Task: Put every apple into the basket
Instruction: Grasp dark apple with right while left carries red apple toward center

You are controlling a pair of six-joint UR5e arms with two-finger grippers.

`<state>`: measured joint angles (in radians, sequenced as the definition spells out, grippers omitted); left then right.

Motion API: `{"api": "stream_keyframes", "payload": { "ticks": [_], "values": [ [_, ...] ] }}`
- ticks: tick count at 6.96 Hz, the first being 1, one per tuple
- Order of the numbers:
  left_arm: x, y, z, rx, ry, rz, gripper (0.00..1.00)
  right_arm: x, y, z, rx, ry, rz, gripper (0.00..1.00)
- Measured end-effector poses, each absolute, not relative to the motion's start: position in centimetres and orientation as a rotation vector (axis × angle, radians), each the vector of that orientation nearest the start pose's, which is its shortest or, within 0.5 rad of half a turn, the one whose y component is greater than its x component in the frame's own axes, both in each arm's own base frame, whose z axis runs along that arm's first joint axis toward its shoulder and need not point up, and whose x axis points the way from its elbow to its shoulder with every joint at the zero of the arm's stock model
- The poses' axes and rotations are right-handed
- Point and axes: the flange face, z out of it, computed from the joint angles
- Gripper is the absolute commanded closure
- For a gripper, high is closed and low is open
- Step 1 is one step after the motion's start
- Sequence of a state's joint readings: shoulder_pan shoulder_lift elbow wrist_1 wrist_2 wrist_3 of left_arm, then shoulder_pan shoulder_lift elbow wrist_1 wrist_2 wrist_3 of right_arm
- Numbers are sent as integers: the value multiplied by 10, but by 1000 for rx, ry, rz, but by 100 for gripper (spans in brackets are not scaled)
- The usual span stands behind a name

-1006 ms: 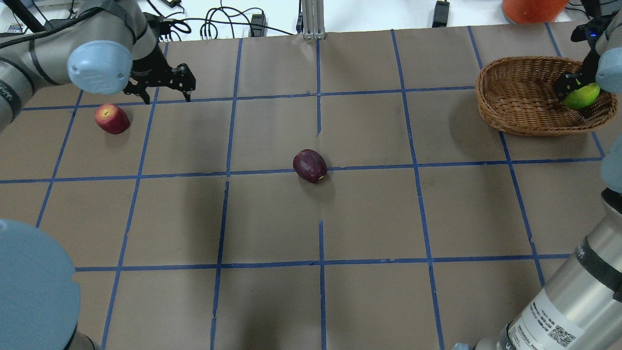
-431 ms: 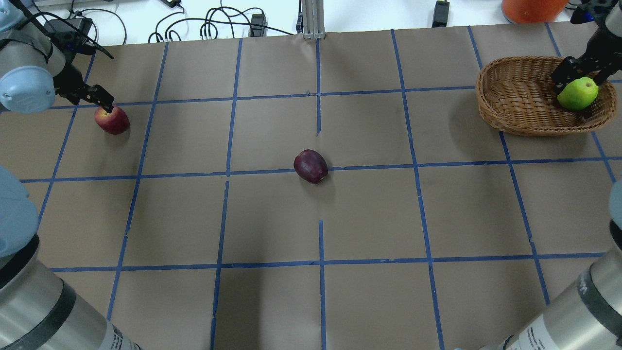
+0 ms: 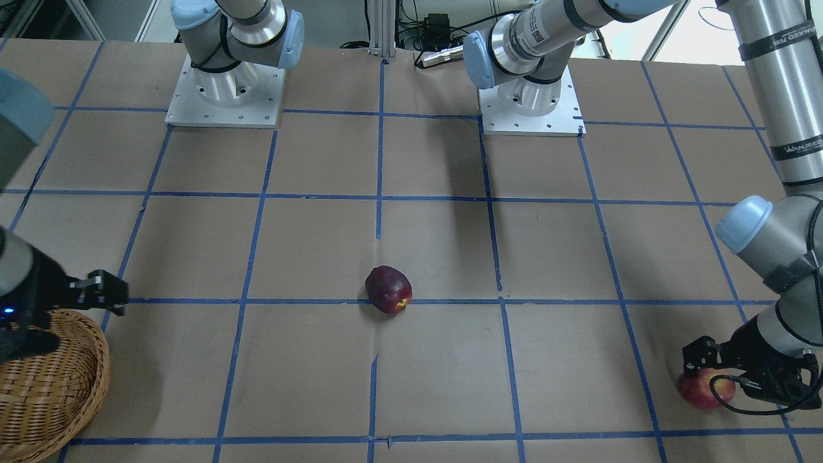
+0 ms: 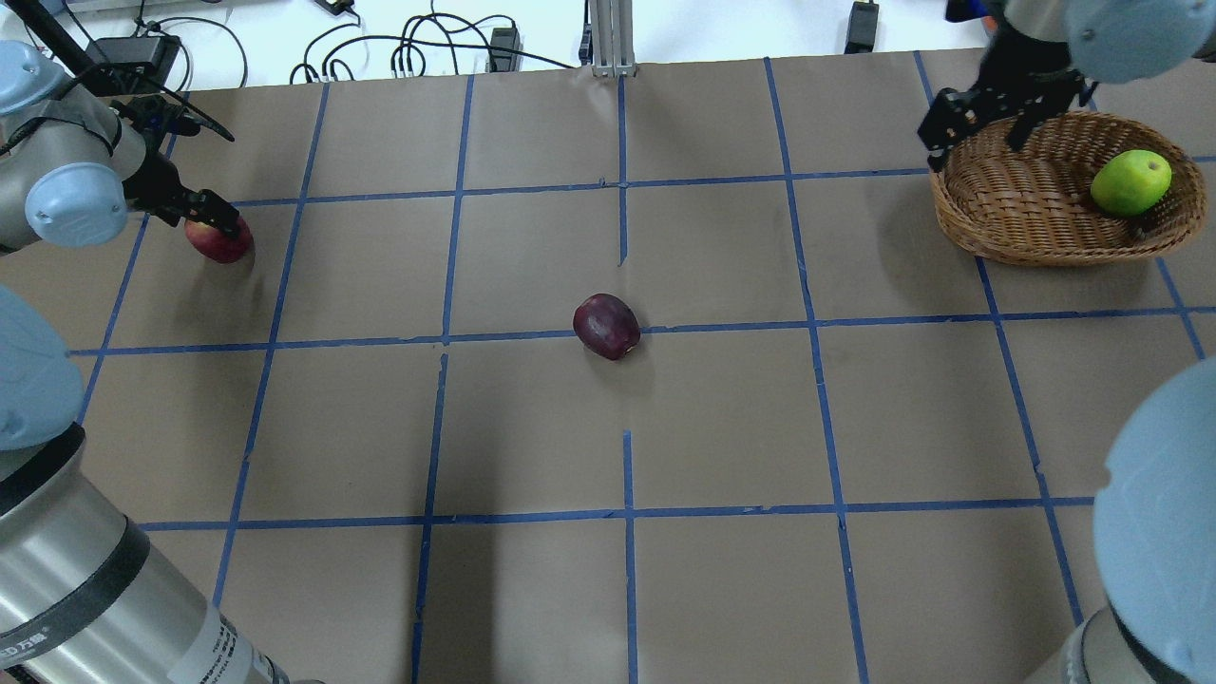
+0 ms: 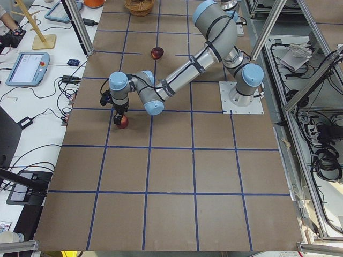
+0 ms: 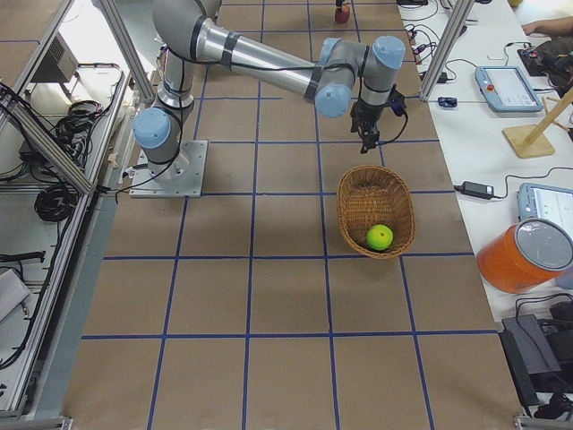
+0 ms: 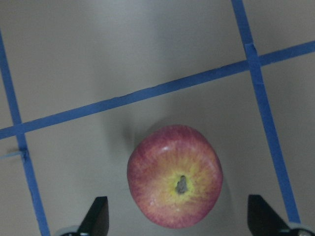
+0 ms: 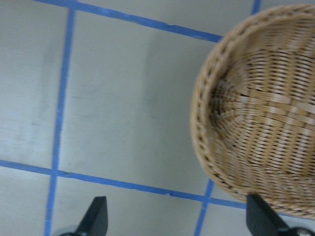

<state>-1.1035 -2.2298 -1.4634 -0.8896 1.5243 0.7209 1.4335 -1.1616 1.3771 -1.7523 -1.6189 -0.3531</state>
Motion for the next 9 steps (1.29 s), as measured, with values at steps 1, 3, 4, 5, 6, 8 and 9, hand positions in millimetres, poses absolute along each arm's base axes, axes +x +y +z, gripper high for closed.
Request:
{"api": "stream_keyframes", "payload": {
  "ticks": [1, 3, 4, 5, 6, 8, 9],
  "values": [
    [197, -696, 193, 397, 3072, -221, 31, 107, -653, 361, -296, 3156, 77, 0],
    [198, -700, 179, 382, 3074, -225, 58, 209, -633, 345, -243, 3126, 110, 0],
    [193, -699, 183, 370, 3075, -229, 58, 249, -623, 334, -274, 3079, 127, 0],
    [186, -694, 197, 367, 3078, -220, 58, 293, -609, 320, -346, 3052, 146, 0],
    [176, -679, 219, 358, 3085, -196, 58, 330, -592, 298, -440, 3040, 169, 0],
    [136, -624, 255, 218, 3117, -152, 58, 367, -570, 263, -558, 3014, 118, 0],
    [98, -591, 262, 112, 3140, -126, 58, 378, -559, 248, -600, 3002, 102, 0]
  ]
}}
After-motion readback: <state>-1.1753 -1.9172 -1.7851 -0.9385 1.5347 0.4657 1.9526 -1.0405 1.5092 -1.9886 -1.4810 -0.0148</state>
